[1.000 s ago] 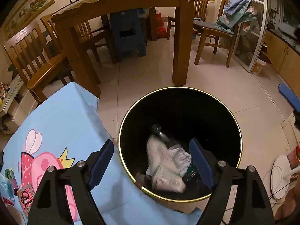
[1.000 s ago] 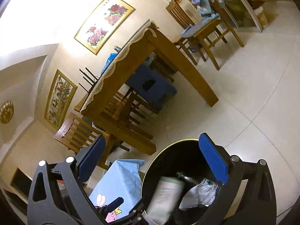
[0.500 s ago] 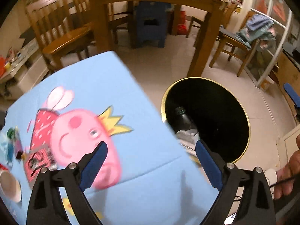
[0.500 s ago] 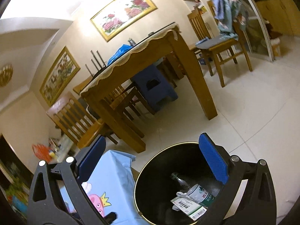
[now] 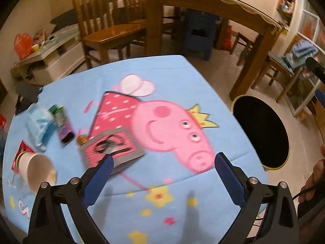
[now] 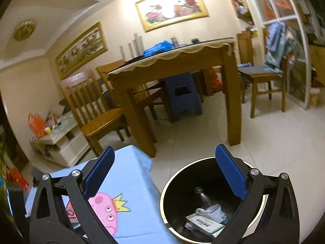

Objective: Collect trash
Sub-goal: 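Grasp the paper cup with the right tool while the left tool grasps the clear plastic cup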

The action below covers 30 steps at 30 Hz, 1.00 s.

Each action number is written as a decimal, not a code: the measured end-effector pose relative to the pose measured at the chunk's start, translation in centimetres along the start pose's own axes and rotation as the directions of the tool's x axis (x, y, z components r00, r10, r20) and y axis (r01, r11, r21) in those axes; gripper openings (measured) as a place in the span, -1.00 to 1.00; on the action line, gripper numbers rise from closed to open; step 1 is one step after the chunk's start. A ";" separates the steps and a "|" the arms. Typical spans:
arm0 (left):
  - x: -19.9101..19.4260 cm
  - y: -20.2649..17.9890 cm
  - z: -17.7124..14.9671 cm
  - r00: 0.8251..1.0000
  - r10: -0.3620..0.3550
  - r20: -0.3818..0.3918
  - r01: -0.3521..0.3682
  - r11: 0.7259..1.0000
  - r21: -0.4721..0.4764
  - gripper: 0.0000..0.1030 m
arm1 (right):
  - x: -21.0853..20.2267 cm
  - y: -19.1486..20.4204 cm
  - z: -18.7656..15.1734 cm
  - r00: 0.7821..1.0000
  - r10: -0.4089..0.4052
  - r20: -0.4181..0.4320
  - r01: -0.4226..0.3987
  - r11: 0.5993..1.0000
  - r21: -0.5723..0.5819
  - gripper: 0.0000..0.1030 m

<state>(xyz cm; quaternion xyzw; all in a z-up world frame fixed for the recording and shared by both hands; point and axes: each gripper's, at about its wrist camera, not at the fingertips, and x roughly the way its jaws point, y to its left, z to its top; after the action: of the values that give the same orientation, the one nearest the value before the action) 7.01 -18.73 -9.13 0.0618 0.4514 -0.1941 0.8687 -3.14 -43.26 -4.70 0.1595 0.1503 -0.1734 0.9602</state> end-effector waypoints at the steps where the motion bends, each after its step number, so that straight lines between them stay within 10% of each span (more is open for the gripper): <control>1: -0.4 0.9 -0.2 1.000 0.008 0.004 -0.008 1.000 -0.013 0.87 | 0.0 1.6 -0.4 1.000 0.015 -0.005 -0.016 0.999 -0.030 0.91; 11: -4.9 10.7 -2.2 0.989 0.133 0.071 -0.124 0.986 -0.113 0.87 | 0.6 13.7 -4.4 0.962 0.232 -0.145 -0.263 0.930 -0.257 0.91; 17: -7.4 20.5 -5.0 0.972 0.221 0.073 -0.196 0.946 -0.257 0.87 | 3.4 19.1 -8.5 0.812 0.390 -0.434 -0.519 0.822 -0.234 0.91; 22: -9.6 27.8 -8.0 0.947 0.313 0.070 -0.272 0.899 -0.344 0.87 | 3.0 24.7 -13.0 0.760 0.379 -0.528 -0.592 0.740 -0.320 0.91; 25: -10.8 29.9 -9.1 0.936 0.342 0.080 -0.292 0.884 -0.364 0.87 | 2.7 27.8 -16.0 0.642 0.471 -0.605 -0.685 0.706 -0.177 0.91; 30: -11.9 33.2 -10.3 0.935 0.340 0.097 -0.274 0.870 -0.410 0.87 | 2.1 32.2 -17.6 0.526 0.565 -0.636 -0.748 0.663 -0.030 0.91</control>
<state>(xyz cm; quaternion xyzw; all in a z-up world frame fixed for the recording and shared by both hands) 6.07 17.97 -7.77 -0.0578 0.3915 0.0361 0.9177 6.93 -8.93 -13.12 0.1013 0.3851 0.2882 0.8708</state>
